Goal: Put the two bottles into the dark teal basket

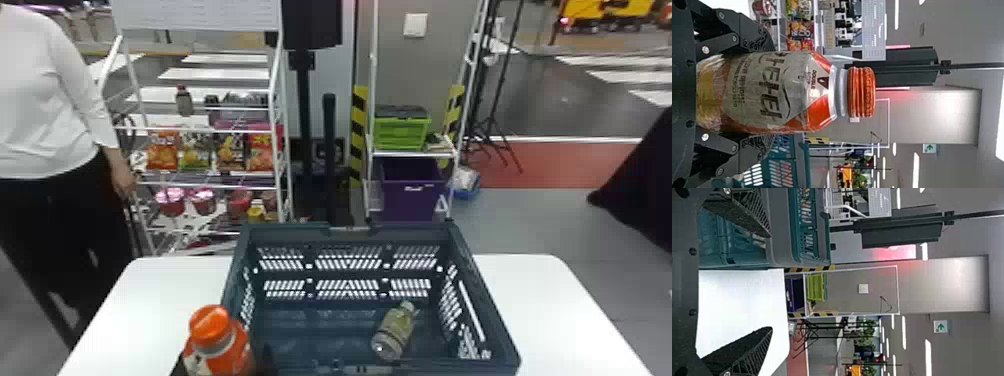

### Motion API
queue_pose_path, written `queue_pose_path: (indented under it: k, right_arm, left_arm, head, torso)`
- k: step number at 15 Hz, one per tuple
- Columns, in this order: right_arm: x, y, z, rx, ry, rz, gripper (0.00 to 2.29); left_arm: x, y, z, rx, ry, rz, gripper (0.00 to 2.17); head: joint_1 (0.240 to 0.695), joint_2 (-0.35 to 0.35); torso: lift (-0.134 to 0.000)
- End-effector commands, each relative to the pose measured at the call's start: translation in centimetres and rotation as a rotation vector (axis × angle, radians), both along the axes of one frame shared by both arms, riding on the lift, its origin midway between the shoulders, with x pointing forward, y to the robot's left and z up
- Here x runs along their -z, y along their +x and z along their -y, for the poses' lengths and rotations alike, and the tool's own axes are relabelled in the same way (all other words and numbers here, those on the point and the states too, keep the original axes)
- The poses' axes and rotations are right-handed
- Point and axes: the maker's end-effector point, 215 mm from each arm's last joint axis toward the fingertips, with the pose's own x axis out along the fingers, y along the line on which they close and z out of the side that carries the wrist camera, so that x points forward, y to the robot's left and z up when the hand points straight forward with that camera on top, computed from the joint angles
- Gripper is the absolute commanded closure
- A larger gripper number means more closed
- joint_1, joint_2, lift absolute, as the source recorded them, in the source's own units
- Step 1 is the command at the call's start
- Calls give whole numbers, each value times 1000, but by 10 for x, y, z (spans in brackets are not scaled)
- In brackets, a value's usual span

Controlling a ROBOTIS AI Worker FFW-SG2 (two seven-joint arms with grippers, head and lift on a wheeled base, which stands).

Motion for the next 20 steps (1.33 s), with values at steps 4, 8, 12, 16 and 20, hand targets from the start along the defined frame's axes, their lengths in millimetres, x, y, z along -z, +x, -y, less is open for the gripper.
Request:
queue_pose_path:
  k: [4,8,12,16,20]
  right_arm:
    - [-14,-17,5,5,-4,54,36]
    - [-10,-23,8,8,-8,41,36]
    - [-6,-28,13,15,-12,35,36]
    - [-6,-31,16,21,-13,41,36]
    - [-6,-38,21,37,-6,50,36]
  left_arm:
    - [-12,53,40,52,79,-45,2145]
    - [-21,97,78,99,126,-93,2142]
    - [-2,141,94,150,201,-219,2145]
    - [45,165,102,254,282,-452,2145]
    - [100,149,96,392,322,-746,2145]
  head:
    - [499,0]
    - [499,0]
    - [499,0]
    - [499,0]
    - [499,0]
  torso:
    - [0]
    - [0]
    - [0]
    - [0]
    - [0]
